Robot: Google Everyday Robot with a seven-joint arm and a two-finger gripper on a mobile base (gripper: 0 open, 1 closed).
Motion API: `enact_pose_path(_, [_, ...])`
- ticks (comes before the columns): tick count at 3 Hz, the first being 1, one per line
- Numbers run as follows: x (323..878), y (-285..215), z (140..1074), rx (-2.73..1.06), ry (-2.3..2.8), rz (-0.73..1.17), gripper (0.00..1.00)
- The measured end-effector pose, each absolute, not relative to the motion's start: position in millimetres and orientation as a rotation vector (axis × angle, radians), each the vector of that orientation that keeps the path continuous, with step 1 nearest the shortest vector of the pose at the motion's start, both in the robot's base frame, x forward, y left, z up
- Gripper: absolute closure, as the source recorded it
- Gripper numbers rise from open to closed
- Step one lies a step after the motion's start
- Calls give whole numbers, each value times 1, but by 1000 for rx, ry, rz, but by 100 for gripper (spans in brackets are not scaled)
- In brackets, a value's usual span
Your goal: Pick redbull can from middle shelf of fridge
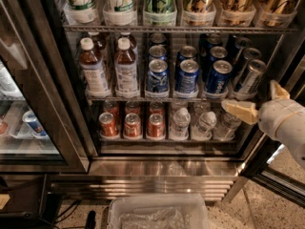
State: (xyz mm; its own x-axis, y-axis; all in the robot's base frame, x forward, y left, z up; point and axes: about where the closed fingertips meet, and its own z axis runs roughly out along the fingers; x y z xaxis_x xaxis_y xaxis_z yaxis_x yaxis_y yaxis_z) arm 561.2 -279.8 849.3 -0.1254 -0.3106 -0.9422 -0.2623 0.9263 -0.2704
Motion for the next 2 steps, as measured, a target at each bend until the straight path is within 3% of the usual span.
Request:
enact_pose_path(1, [572,-281,854,-384,1649,-48,12])
enact_pose_path(2, [580,-284,859,-340,1602,-67,19])
